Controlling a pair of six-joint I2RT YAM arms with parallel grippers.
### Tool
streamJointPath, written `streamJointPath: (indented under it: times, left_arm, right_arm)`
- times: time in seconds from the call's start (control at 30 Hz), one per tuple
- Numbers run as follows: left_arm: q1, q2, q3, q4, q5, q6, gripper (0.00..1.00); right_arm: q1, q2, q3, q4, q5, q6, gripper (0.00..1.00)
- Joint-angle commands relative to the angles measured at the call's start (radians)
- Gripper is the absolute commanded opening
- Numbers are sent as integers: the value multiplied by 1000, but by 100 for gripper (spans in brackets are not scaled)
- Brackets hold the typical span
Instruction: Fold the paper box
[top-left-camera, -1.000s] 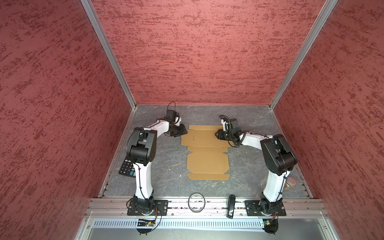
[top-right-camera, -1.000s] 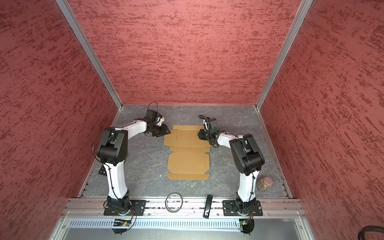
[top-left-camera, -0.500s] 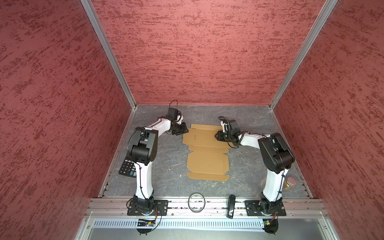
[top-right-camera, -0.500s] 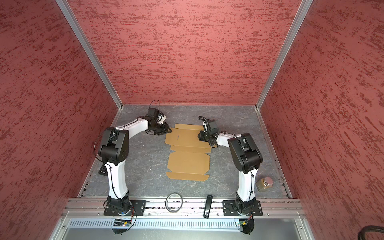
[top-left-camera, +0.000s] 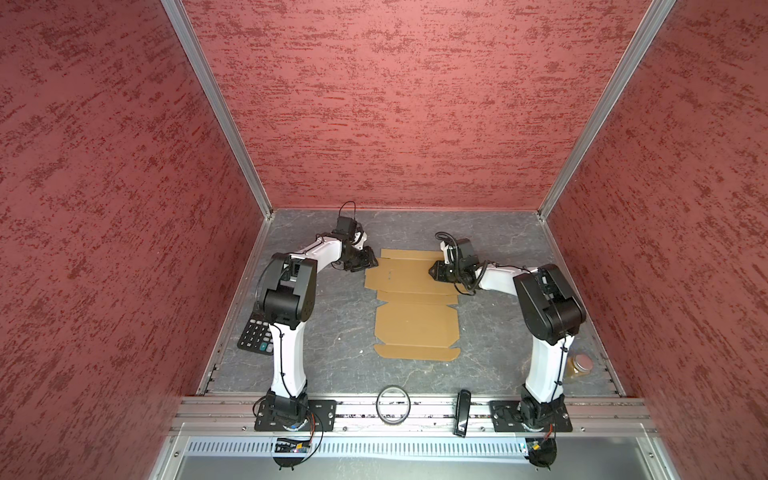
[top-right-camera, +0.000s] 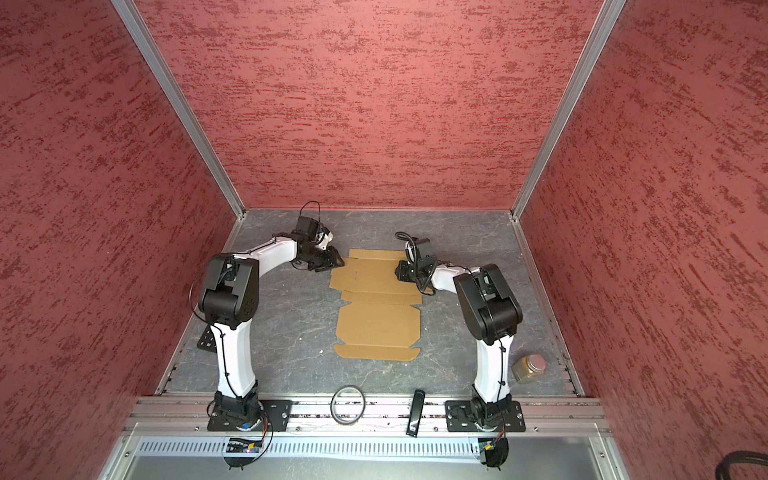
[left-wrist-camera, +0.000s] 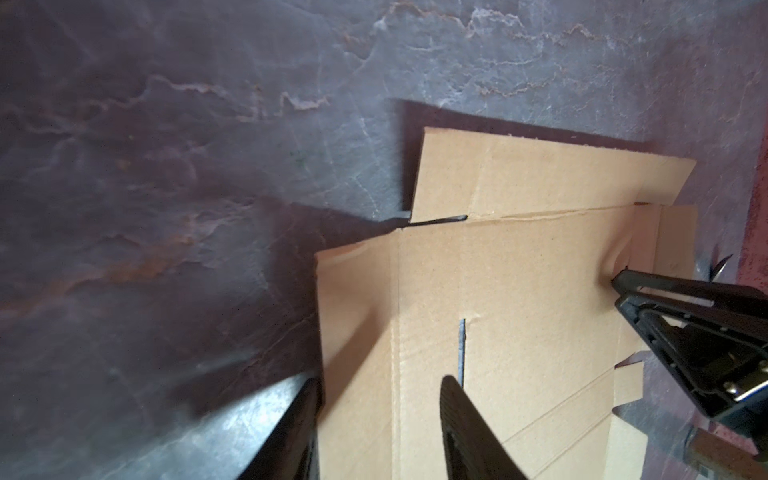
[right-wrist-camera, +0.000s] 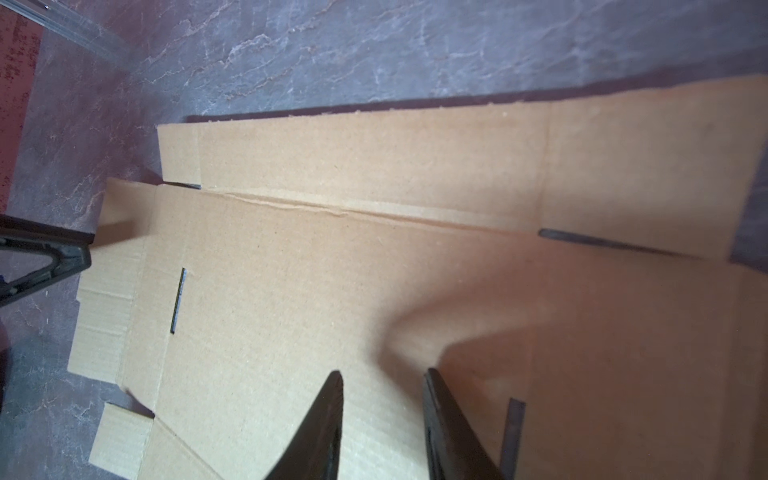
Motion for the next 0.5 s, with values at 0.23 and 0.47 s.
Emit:
streamJointPath:
  times: [0.23,0.47]
  left_arm:
    - [29,25,5,-21,-25,27,58]
    - [8,34,2,-15,4,35,57]
  right_arm:
    - [10,33,19,-23,1,9,34]
    - [10,40,24,-24,1,10,34]
